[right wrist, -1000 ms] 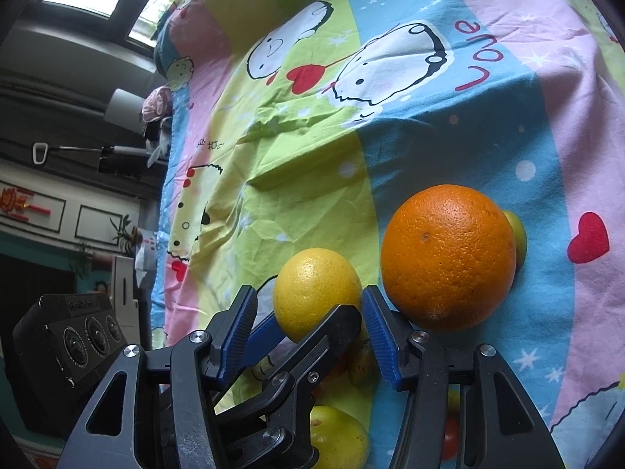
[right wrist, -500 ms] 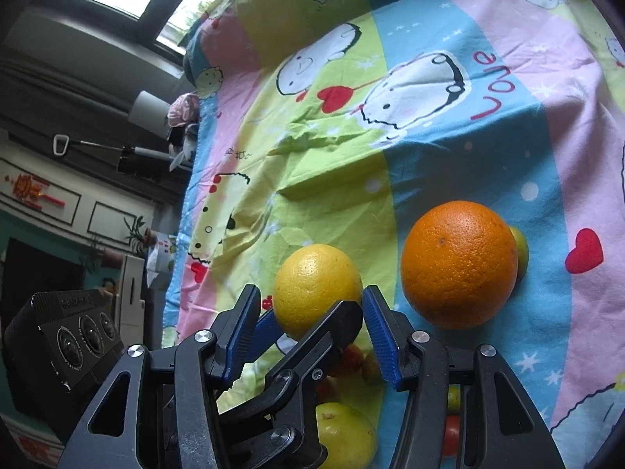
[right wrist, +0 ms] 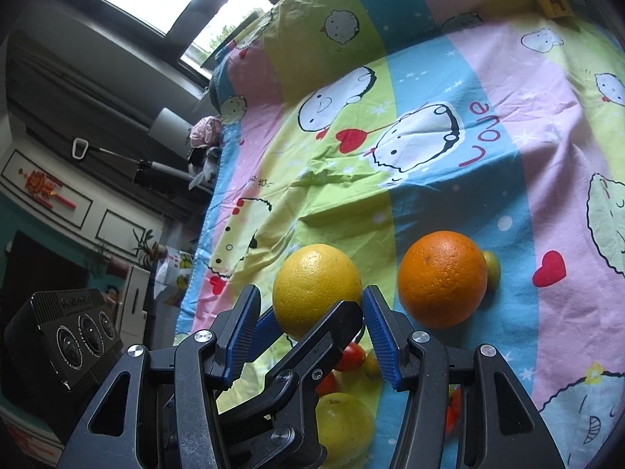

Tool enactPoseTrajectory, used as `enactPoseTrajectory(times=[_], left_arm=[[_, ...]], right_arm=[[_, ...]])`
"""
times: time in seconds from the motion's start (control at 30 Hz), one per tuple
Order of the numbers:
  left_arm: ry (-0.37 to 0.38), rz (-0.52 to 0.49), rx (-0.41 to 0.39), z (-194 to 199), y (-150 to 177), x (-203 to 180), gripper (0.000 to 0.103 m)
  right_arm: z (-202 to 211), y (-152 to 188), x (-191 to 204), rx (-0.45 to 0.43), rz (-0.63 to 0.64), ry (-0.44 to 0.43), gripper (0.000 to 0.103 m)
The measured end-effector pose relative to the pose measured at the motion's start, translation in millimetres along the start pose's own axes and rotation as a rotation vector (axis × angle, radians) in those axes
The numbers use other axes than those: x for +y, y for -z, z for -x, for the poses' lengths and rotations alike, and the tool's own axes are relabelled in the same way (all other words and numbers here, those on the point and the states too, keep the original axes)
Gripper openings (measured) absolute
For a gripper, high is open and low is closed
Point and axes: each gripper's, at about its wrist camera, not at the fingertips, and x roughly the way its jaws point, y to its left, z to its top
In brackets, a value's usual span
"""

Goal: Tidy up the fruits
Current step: 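Lift the grapefruit with the right tool and carry it over the green basin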

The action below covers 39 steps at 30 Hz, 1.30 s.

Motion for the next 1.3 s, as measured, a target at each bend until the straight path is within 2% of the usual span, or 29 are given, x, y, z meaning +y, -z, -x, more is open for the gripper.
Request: enactPoseTrajectory(times=[0.6, 0.73, 1.3], left_arm=[[0.034, -0.083, -0.104, 18, -5, -43, 0.052], [0.053, -0.111, -0.119, 18, -6, -55, 0.052], [0.103, -0.266, -0.149, 11, -16, -118, 0.052]], right_arm=[[49, 0, 1, -0.124, 0.023, -0.007, 0.057], [61, 1, -2, -0.157, 0.025, 0.014, 0.057], [115, -4, -36, -0.288, -0.046, 0.016, 0.057]])
